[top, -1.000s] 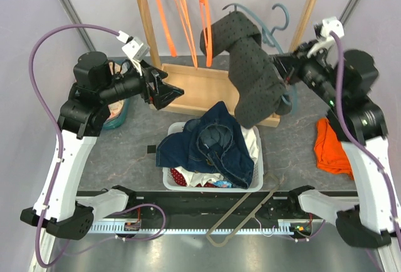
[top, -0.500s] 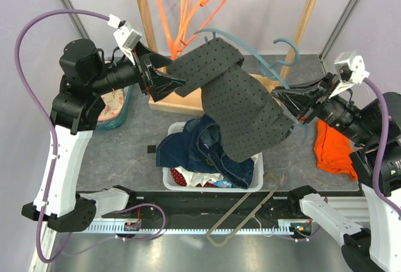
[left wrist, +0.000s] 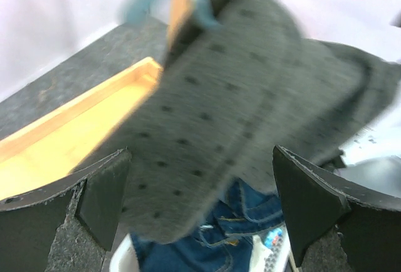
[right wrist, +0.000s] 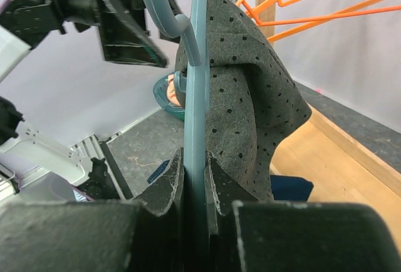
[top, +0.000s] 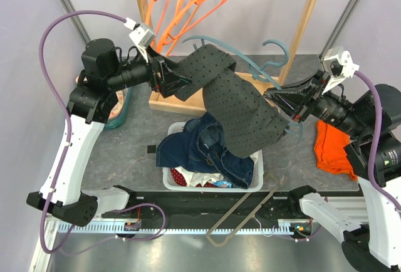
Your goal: Remove the skirt from the hanger
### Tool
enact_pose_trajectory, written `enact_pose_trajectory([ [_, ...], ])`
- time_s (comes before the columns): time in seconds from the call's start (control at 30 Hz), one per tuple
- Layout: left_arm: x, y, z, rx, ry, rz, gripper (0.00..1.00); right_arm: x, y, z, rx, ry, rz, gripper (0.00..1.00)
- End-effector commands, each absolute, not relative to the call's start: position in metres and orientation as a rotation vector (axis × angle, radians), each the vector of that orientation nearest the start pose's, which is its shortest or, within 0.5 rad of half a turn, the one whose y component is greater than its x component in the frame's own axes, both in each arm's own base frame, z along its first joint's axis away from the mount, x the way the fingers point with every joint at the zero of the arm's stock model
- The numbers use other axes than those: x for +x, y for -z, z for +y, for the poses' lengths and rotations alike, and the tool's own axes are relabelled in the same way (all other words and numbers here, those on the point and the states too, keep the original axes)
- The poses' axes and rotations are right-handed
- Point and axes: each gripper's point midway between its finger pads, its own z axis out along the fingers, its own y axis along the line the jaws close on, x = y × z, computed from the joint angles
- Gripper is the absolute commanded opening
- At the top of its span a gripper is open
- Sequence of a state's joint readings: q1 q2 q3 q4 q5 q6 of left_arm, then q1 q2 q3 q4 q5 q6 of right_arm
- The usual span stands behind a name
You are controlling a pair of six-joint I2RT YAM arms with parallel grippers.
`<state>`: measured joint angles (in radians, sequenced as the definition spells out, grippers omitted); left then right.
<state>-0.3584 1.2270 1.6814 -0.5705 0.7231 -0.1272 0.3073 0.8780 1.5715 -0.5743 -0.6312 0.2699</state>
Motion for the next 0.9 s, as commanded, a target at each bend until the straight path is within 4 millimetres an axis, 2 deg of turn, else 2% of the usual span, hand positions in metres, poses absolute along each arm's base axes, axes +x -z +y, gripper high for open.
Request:
enact_pose_trajectory([
  [0.0, 0.279, -0.479, -0.221, 0.706, 0.862, 1.505, 1.0, 0.14, -0.555, 0.172, -0.63, -0.924, 1.219, 0.0],
  [0.13, 0.282, -0.479, -0.224, 0.683, 0.893, 1.52, 1.0, 0.14, -0.554, 0.173, -0.635, -0.927, 1.219, 0.0],
  [0.23, 0.276, -0.473, -0.23, 0.714, 0.937, 1.524, 1.0, 0.142, -0.552, 0.173, -0.632, -0.924, 1.224, 0.0],
  [0.33, 0.259, -0.471, -0.238, 0.819, 1.008, 1.489, 1.0, 0.144, -0.552, 0.175, -0.631, -0.931, 1.227, 0.0],
  [0.37, 0.239, -0.469, -0.246, 0.933, 1.109, 1.444, 1.0, 0.145, -0.552, 0.175, -0.633, -0.936, 1.226, 0.0],
  [0.43, 0.22, -0.463, -0.254, 1.032, 1.222, 1.408, 1.0, 0.147, -0.552, 0.177, -0.631, -0.943, 1.229, 0.0],
  [0.53, 0.198, -0.465, -0.26, 1.143, 1.32, 1.329, 0.66, 0.15, -0.552, 0.177, -0.623, -0.941, 1.236, 0.0],
  [0.57, 0.193, -0.467, -0.26, 1.169, 1.338, 1.307, 0.48, 0.152, -0.551, 0.176, -0.617, -0.937, 1.24, 0.0],
  [0.63, 0.187, -0.476, -0.258, 1.193, 1.342, 1.271, 0.33, 0.157, -0.549, 0.174, -0.592, -0.915, 1.257, 0.0],
  [0.7, 0.184, -0.485, -0.257, 1.193, 1.34, 1.262, 0.02, 0.163, -0.544, 0.173, -0.579, -0.896, 1.275, 0.0],
  [0.73, 0.18, -0.505, -0.254, 1.184, 1.31, 1.229, 0.02, 0.168, -0.54, 0.173, -0.572, -0.892, 1.292, 0.0],
  [0.8, 0.177, -0.524, -0.252, 1.161, 1.283, 1.216, 0.02, 0.175, -0.535, 0.173, -0.56, -0.884, 1.313, 0.0],
  [0.83, 0.171, -0.546, -0.249, 1.163, 1.249, 1.16, 0.02, 0.178, -0.532, 0.174, -0.556, -0.882, 1.326, 0.0],
  [0.87, 0.169, -0.556, -0.247, 1.154, 1.231, 1.141, 0.02, 0.183, -0.529, 0.173, -0.546, -0.864, 1.335, 0.0],
])
